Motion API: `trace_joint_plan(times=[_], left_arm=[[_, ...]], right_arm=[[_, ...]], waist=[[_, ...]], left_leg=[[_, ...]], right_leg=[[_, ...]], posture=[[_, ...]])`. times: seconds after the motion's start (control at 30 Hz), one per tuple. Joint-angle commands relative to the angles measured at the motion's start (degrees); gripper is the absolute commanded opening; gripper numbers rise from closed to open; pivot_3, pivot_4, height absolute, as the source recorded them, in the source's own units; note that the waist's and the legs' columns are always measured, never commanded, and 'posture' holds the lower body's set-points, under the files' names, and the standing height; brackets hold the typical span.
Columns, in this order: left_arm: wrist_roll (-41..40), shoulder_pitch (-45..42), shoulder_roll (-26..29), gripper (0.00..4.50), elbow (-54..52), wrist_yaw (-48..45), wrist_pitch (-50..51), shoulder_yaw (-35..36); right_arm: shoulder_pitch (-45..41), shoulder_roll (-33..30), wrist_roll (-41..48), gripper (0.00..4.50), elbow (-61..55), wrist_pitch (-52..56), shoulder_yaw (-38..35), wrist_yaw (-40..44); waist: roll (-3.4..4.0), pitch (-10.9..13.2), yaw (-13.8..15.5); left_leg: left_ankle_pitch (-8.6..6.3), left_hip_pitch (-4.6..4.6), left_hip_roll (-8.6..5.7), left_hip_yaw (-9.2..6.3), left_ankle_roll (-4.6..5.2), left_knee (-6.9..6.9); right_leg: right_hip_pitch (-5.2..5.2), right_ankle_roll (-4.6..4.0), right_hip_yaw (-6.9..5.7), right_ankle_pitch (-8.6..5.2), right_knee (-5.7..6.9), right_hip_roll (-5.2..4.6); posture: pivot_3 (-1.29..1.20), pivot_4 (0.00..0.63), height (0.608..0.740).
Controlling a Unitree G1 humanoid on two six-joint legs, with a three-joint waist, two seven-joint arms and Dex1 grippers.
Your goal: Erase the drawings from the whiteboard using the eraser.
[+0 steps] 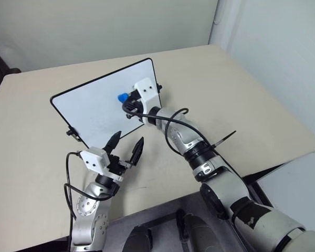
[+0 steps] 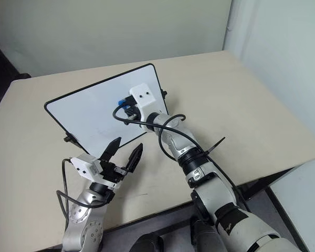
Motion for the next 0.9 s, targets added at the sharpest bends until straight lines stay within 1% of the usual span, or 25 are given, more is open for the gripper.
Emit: trace_joint_plan(times=[0.03, 0.23, 0.4, 0.5, 0.67, 0.77, 0.9], left_arm=[[-0.31, -0.06, -0.06, 4.50, -1.25, -0.28, -0.70, 0.07], [-0.38, 0.20, -0.06, 4.50, -1.57, -0.16, -0.74, 0.32], [-0.42, 0.33, -0.02, 4.50, -1.73, -0.13, -0.77, 0.45], [-0.37, 0.25, 0.05, 4.50, -1.71, -0.14, -0.80, 0.50], [-0.46, 0.07, 0.18, 4.50, -1.56, -0.34, -0.81, 0.55], [-0.54, -0.05, 0.24, 4.50, -1.49, -0.48, -0.74, 0.48], [-0.61, -0.38, 0.18, 4.50, -1.20, -0.55, -0.69, 0.41]], right_arm=[[2.76, 4.73, -0.10, 0.13, -2.22, 0.51, 1.09, 0.75], [0.99, 3.77, -0.31, 0.13, 3.33, -0.57, -1.38, -2.74], [-1.39, 2.38, -2.15, 0.13, 12.10, -1.67, -3.35, -7.64], [-2.09, 2.43, -2.25, 0.13, 14.38, -2.23, -4.35, -7.79], [-2.80, 3.08, -2.26, 0.13, 12.53, -1.90, -4.62, -6.37], [-3.05, 3.19, -1.44, 0.13, 8.72, -0.76, -4.65, -5.18], [-4.54, 2.24, 0.87, 0.13, 2.02, 1.37, -6.57, -3.91]], waist=[[0.00, 0.00, 0.09], [0.00, 0.00, 0.20], [-0.01, 0.00, 0.24], [-0.01, 0.00, 0.24], [-0.02, 0.01, 0.22], [-0.02, 0.01, -0.01], [-0.02, 0.02, -0.26]], left_leg=[[-0.03, 0.00, -0.01, 0.02, -0.01, 0.01], [-0.07, 0.02, -0.01, 0.04, -0.01, 0.03], [0.02, 0.13, -0.01, 0.05, 0.12, 0.16], [0.08, 0.11, -0.02, 0.02, 0.22, 0.26], [0.09, 0.09, -0.02, 0.01, 0.24, 0.30], [0.01, 0.04, -0.02, 0.01, 0.12, 0.30], [-0.10, -0.08, -0.01, 0.06, 0.05, 0.30]], right_leg=[[0.00, 0.00, 0.01, -0.02, 0.00, -0.02], [0.01, -0.02, 0.03, -0.01, 0.00, -0.03], [0.18, -0.08, 0.03, 0.16, 0.03, -0.03], [0.18, -0.03, 0.03, 0.20, 0.03, -0.01], [0.17, 0.00, 0.01, 0.22, 0.02, 0.01], [0.11, 0.00, 0.01, 0.22, -0.01, 0.01], [-0.09, -0.02, 0.01, 0.24, -0.04, 0.02]], posture=[[0.00, 0.150, 0.737], [0.00, 0.150, 0.737], [0.00, 0.150, 0.737], [0.00, 0.150, 0.737], [0.00, 0.150, 0.737], [0.00, 0.150, 0.737], [0.00, 0.150, 0.737]])
